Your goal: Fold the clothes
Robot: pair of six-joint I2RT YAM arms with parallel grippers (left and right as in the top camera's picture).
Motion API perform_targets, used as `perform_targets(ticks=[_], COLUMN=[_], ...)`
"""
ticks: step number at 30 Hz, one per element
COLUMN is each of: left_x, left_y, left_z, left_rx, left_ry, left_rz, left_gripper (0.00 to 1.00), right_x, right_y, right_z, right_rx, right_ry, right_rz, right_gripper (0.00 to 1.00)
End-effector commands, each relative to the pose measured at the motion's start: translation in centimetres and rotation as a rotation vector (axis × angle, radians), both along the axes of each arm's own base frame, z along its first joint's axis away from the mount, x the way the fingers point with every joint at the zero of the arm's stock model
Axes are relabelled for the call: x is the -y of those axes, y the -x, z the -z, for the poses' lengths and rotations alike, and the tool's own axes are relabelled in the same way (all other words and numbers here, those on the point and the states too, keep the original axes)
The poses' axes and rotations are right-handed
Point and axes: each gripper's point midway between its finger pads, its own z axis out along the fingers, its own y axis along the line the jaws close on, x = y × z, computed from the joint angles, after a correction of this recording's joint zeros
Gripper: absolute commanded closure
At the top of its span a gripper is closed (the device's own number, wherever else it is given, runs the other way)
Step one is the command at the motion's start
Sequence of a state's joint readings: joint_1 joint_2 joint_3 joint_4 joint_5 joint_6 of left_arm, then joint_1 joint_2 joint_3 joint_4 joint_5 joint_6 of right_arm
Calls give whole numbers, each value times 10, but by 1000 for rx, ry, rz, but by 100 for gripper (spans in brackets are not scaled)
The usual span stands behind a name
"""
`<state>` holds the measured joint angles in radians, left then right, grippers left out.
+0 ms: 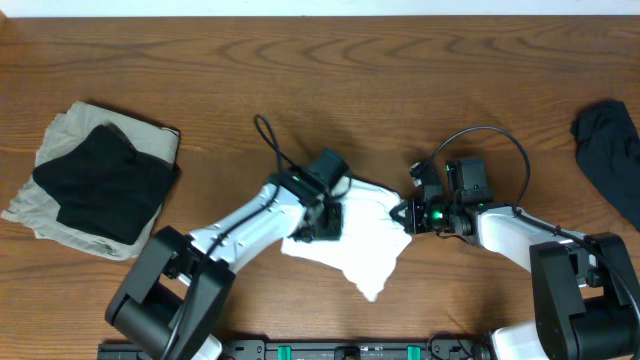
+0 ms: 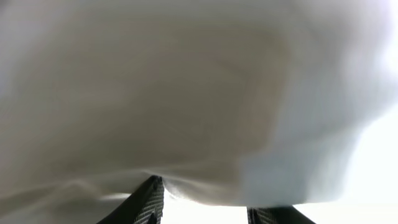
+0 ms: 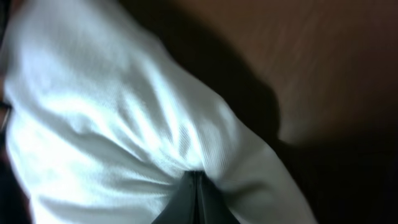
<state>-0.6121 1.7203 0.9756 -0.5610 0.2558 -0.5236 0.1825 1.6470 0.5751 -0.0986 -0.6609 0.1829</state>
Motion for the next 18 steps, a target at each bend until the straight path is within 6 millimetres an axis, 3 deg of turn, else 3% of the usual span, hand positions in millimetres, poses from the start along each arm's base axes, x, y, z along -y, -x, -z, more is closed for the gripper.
perform_targets(ticks=[1,5,11,18], left_x=[-20,-25,-22,-22], left_y=[-29,-63,-95,-78], left_z=[-1,-10,-27,-45], left_rx=[83,170,256,201], left_ry=[-8,72,214,285], left_rz=[-16,-50,-59,-8], left_gripper=[56,53,53,53], right_x=[-11,-19,-26,-34], right_y=[26,38,42,29], right_z=[4,-3,-7,-24], right_rx=[-155,-263,-311,-198], right_ry=[-74,-146,-177,-227], right_rz=[4,28,47,-8], right_gripper=[99,99,99,99])
